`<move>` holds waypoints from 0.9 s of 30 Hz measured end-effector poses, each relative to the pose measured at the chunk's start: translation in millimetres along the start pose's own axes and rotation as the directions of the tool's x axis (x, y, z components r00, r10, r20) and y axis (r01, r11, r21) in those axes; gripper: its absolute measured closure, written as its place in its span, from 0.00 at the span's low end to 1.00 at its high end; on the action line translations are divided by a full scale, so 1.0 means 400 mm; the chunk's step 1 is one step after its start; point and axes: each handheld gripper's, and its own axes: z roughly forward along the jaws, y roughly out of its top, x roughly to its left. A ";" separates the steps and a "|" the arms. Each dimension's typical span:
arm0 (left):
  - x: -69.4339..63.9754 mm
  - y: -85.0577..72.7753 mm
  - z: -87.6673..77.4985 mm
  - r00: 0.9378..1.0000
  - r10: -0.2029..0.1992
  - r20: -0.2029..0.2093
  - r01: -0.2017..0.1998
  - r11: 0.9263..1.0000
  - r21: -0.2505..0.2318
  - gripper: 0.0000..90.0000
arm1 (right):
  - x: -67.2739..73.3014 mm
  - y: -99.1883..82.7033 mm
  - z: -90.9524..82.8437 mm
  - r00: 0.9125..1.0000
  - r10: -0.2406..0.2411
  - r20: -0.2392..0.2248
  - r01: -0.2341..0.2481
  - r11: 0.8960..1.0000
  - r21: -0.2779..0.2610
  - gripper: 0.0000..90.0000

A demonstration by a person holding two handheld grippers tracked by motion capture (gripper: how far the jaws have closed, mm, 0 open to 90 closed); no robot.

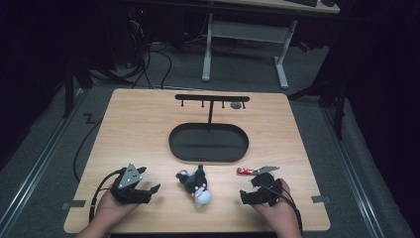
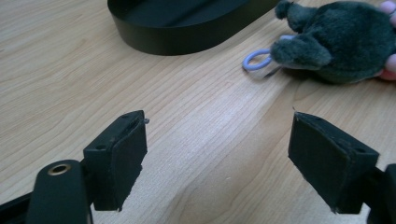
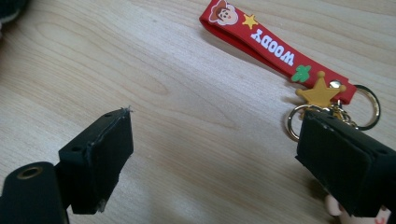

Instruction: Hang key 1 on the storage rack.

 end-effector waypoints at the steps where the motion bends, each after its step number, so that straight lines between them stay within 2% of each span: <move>1: -0.001 0.001 -0.002 1.000 0.003 0.001 -0.003 1.000 -0.002 0.22 | 0.000 0.004 -0.002 1.000 -0.004 -0.002 0.004 1.000 0.003 0.13; 4: -0.004 0.001 -0.005 1.000 0.004 0.005 -0.004 1.000 -0.008 0.22 | 0.002 0.013 -0.005 1.000 -0.017 -0.006 0.017 1.000 0.020 0.14; 5: -0.004 0.001 -0.006 1.000 0.004 0.007 -0.004 1.000 -0.009 0.22 | 0.006 0.020 -0.004 0.999 -0.037 -0.016 0.037 0.998 0.046 0.14; 9: -0.004 0.000 -0.006 1.000 0.001 0.012 -0.001 1.000 -0.008 0.22 | 0.009 0.026 0.004 0.997 -0.065 -0.035 0.068 0.994 0.090 0.16; 11: -0.006 -0.004 -0.006 1.000 0.006 0.024 -0.006 1.000 -0.011 0.22 | 0.012 0.025 0.011 0.996 -0.079 -0.046 0.084 0.991 0.103 0.16; 15: -0.009 -0.007 -0.009 1.000 0.007 0.021 -0.007 1.000 -0.017 0.21 | 0.016 0.025 0.017 0.995 -0.082 -0.056 0.088 0.987 0.131 0.18; 17: -0.008 -0.008 -0.011 1.000 0.011 0.016 -0.010 1.000 -0.020 0.21 | 0.015 0.026 0.017 0.993 -0.098 -0.069 0.107 0.984 0.139 0.18; 22: -0.006 -0.010 -0.013 1.000 0.009 0.012 -0.009 1.000 -0.026 0.21 | 0.006 0.030 0.009 0.992 -0.108 -0.065 0.117 0.980 0.159 0.17; 24: -0.004 -0.010 -0.011 1.000 0.006 0.012 -0.006 1.000 -0.026 0.21 | 0.000 0.029 0.004 0.995 -0.082 -0.060 0.091 0.982 0.166 0.17; 26: -0.002 -0.010 -0.010 1.000 0.006 0.013 -0.006 1.000 -0.025 0.21 | -0.009 0.029 0.003 0.993 -0.099 -0.066 0.109 0.980 0.165 0.18; 27: -0.001 -0.009 -0.007 1.000 0.002 0.009 -0.002 1.000 -0.022 0.21 | -0.018 0.025 -0.001 0.995 -0.075 -0.072 0.087 0.980 0.177 0.19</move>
